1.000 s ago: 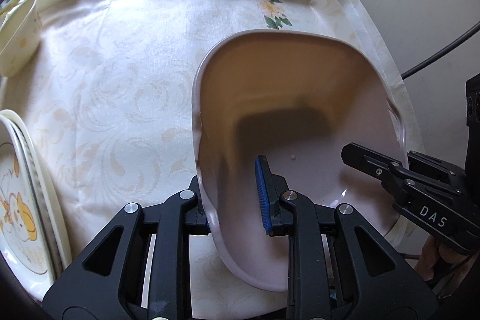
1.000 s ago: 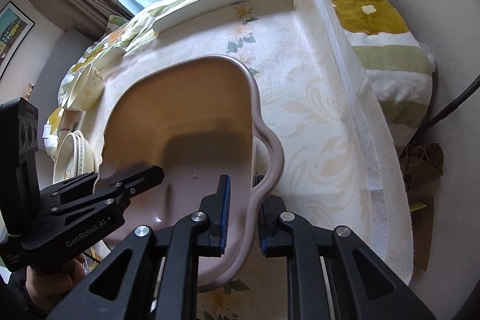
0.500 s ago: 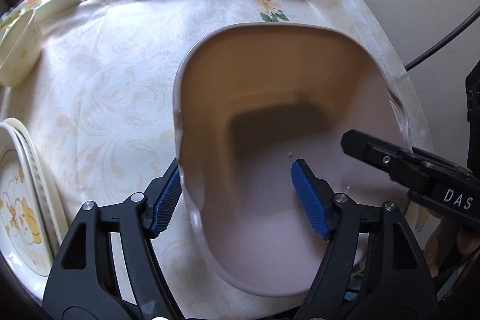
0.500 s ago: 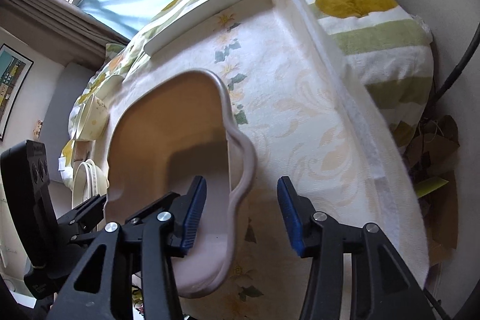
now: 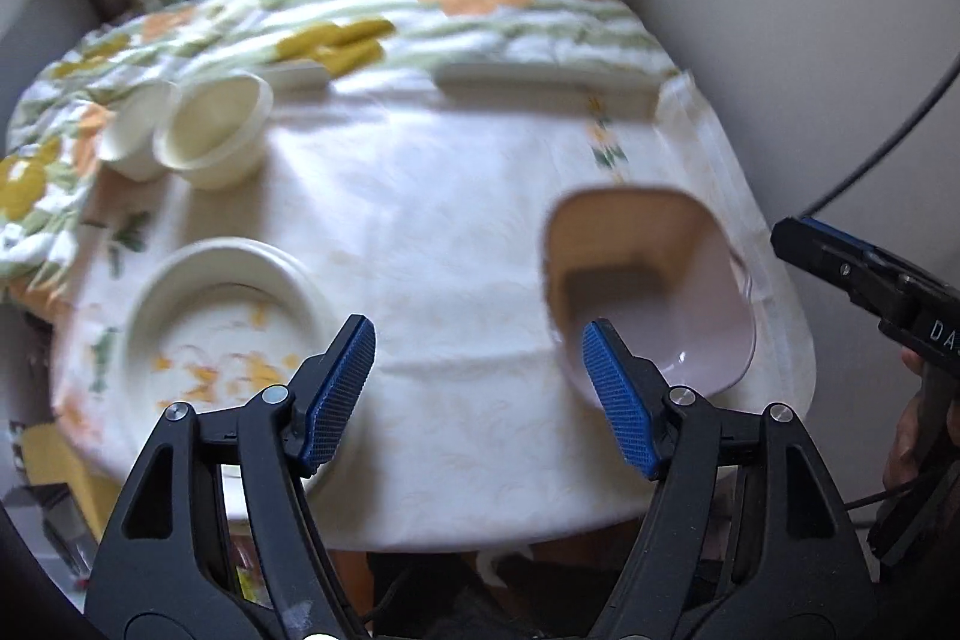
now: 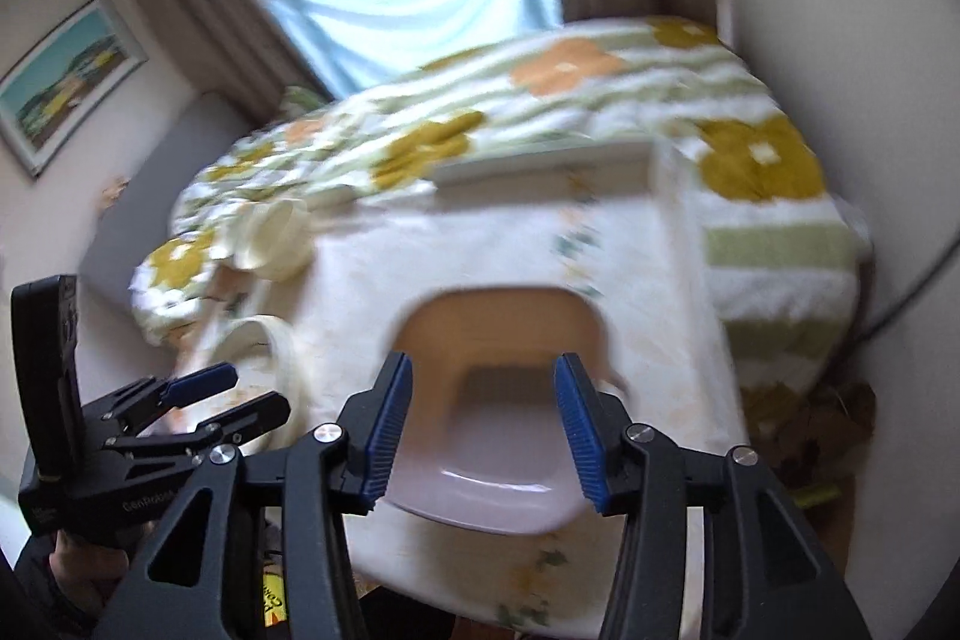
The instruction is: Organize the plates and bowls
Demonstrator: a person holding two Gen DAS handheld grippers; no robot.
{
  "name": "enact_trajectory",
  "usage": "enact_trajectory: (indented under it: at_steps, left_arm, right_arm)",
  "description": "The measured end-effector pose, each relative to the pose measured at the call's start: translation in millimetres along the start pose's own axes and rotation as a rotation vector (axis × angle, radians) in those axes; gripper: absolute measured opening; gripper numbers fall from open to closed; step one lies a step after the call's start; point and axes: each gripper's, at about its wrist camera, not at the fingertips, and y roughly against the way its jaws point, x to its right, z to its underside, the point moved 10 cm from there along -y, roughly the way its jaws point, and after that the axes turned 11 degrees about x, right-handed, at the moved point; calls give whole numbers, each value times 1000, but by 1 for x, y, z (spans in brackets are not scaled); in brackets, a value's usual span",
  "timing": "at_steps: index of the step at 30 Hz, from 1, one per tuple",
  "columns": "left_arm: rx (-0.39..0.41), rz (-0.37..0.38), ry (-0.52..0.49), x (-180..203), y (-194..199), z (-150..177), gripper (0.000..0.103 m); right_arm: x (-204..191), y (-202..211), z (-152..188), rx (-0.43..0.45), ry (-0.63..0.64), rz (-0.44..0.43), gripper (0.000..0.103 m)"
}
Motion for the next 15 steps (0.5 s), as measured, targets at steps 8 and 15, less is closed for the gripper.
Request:
enact_trajectory:
  at_steps: [8,15]
  left_arm:
    - [173,-139,130,-107,44,-62,103]
    - [136,-140,282,-203,11,-79,103]
  right_arm:
    - [-106,-44,-54,46,67,-207,102]
    - [-164,-118,-62,-63,124,-163,102]
